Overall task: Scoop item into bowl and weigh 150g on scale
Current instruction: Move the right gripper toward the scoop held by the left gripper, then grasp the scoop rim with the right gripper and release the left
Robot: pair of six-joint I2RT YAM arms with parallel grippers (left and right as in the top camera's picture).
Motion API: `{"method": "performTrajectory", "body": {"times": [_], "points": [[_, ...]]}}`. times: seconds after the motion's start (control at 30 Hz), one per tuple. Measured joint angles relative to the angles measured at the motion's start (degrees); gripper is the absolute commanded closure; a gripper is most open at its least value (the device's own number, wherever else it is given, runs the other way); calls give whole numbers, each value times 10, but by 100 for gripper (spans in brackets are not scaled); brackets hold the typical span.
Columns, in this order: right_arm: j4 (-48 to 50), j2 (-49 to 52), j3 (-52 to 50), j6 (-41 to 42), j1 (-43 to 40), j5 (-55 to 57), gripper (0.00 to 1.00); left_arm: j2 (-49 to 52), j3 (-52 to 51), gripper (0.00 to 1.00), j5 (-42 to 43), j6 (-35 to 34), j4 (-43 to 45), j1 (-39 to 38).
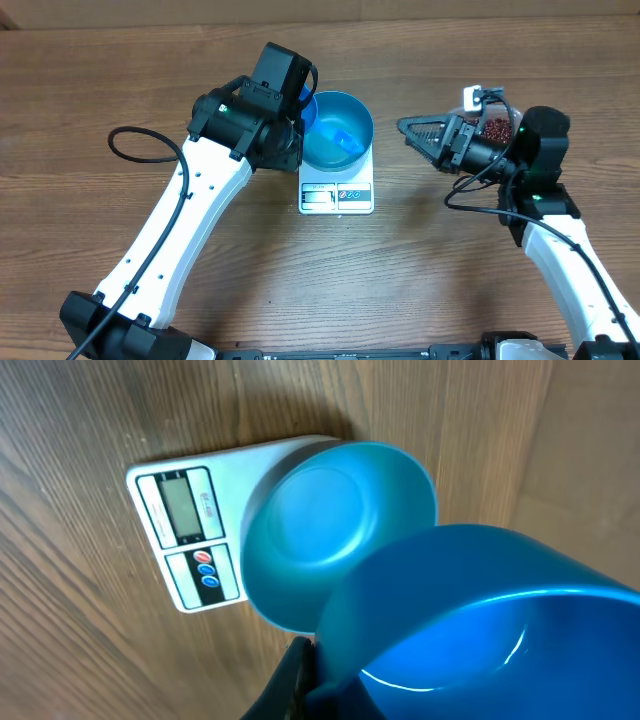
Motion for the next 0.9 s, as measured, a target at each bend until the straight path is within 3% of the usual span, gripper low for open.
{"method": "performTrajectory", "body": {"times": [0.43, 0.77, 0.9], "points": [[50, 0, 0, 61, 149, 166, 17, 35, 0, 96, 19, -60, 12, 0], [58, 0, 0, 69, 200, 259, 42, 44, 0, 96, 55, -61, 16, 0], [59, 0, 0, 65, 202, 277, 62, 44, 0, 96, 70, -60, 16, 0]]}}
